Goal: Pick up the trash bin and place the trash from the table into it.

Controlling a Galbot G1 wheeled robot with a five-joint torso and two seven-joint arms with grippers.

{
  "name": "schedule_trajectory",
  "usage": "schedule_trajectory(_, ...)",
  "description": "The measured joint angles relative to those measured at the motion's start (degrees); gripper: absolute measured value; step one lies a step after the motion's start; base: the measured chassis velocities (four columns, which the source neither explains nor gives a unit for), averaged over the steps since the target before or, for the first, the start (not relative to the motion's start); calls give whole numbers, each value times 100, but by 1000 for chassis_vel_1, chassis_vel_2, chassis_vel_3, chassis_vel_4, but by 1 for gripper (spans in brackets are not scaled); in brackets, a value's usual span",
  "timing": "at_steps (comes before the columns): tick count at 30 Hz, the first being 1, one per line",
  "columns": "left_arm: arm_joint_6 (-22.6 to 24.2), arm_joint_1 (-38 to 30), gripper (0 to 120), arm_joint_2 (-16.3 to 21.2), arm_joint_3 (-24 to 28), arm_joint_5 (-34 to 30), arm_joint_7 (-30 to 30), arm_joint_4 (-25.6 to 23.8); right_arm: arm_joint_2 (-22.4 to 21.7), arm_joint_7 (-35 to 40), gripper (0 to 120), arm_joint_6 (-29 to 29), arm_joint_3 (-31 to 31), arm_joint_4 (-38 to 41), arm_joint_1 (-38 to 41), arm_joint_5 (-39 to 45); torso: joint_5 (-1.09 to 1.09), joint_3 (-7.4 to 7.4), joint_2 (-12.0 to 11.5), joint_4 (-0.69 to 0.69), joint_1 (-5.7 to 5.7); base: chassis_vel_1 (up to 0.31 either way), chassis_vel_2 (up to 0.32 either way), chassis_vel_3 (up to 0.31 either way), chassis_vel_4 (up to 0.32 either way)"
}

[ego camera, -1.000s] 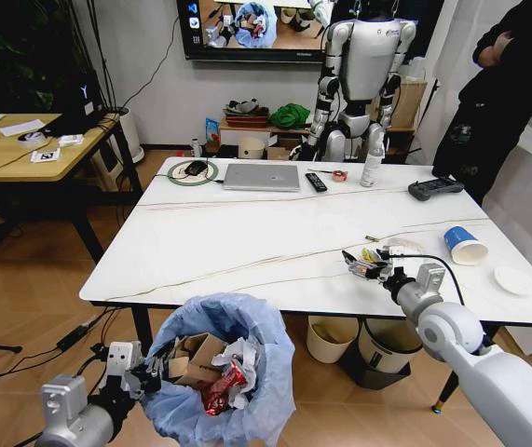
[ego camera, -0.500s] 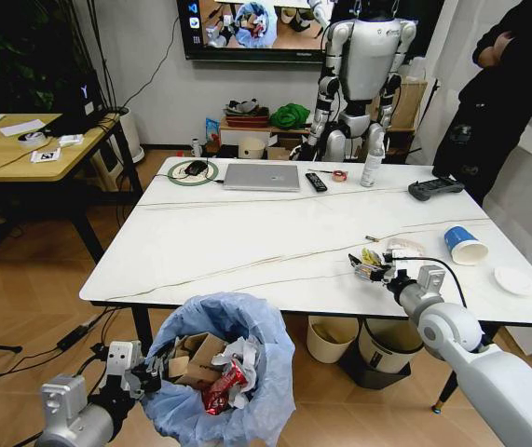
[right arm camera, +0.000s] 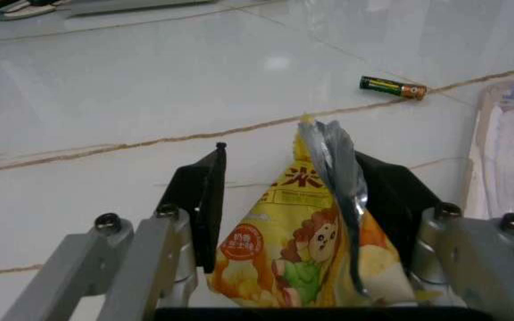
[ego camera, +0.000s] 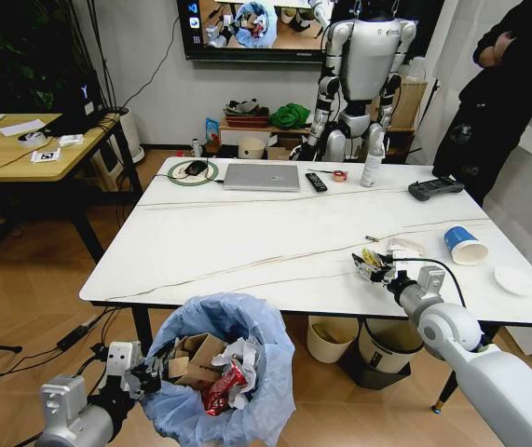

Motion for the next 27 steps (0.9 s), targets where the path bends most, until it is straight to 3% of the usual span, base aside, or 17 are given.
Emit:
schedule_trajectory(14,-6,-8,0,-11,0,-7,3,0,-3,-111,1,17,-131,-271,118,43,0,0,0,0,0,0,0,0,0)
schedule_trajectory(27,-6,-14,0,-13,10,-8,2,0,-55,-146,0,49,-114,-157,91,61,1,0,0,0,0,0,0,0,0)
